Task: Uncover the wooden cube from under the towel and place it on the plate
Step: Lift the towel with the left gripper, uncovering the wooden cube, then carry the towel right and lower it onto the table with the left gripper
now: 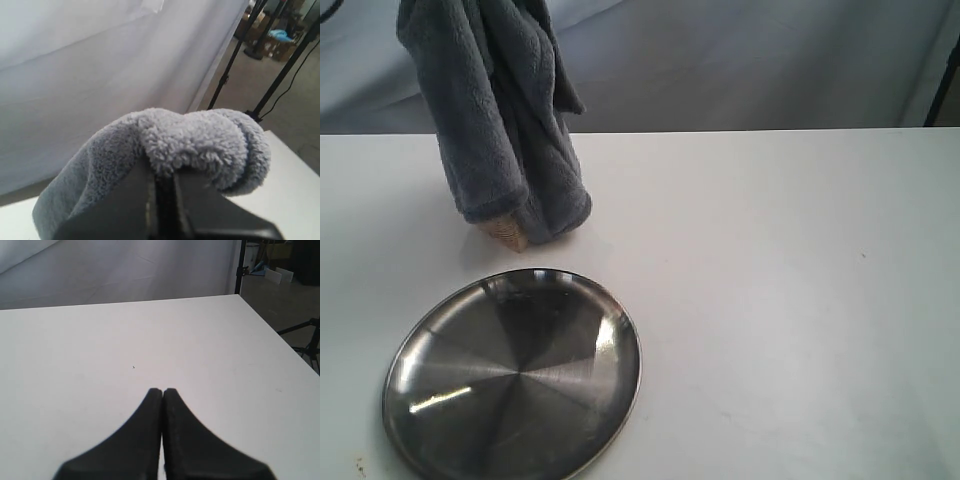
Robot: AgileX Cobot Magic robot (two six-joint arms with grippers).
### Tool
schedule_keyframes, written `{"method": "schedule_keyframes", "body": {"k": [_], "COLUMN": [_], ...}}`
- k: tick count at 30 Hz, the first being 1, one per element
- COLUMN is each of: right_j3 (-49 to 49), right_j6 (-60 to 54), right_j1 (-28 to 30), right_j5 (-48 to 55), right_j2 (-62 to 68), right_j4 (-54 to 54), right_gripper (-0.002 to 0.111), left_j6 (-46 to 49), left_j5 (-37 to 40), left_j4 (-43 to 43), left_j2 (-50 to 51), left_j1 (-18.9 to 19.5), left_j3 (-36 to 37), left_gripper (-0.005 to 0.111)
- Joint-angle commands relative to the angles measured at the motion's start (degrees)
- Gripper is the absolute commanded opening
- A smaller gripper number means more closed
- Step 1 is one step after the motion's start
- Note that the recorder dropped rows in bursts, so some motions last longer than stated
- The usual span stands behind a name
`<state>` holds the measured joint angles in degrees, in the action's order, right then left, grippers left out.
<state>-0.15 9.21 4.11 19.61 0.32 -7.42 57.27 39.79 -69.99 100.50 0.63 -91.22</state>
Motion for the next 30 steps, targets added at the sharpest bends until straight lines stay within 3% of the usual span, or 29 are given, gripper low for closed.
{"method": "schedule_keyframes", "body": {"k": [1,7,10,16,20,23,26,30], "right_j3": [0.15,0.15,0.15,0.15,0.15,0.15,0.15,0.15], "right_j6": [0.26,0.26,0.26,0.26,0.26,0.26,0.26,0.26], "right_j1": [0.47,0.47,0.47,0.47,0.47,0.47,0.47,0.47], "right_j5": [-0.07,-0.07,-0.07,-0.07,-0.07,-0.07,-0.07,-0.07], "right_j2": [-0.32,-0.32,-0.32,-0.32,-0.32,-0.32,-0.32,-0.32], "right_j4": [0.06,0.06,0.06,0.06,0.06,0.06,0.06,0.06], "right_gripper": [0.000,0.000,0.000,0.000,0.000,0.000,0.000,0.000], "left_j6": [0.41,1.43,9.34,11.82,17.45,23.93,23.93,23.81], "left_j5": [0.92,5.92,8.05,10.94,10.76,4.39,0.54,1.41], "left_j4": [-6.23,-14.27,-21.37,-25.71,-28.88,-26.62,-23.96,-18.42], "left_j2": [-1.18,-1.18,-1.18,-1.18,-1.05,-1.05,0.33,3.96], "left_j1": [-0.20,-0.20,-0.20,-1.31,-7.92,-15.73,-20.73,-22.23], "left_j3": [-2.95,-4.89,-4.89,-4.89,-4.89,-4.89,-4.89,-4.89], "left_gripper": [0.000,0.000,0.000,0.000,0.000,0.000,0.000,0.000]}}
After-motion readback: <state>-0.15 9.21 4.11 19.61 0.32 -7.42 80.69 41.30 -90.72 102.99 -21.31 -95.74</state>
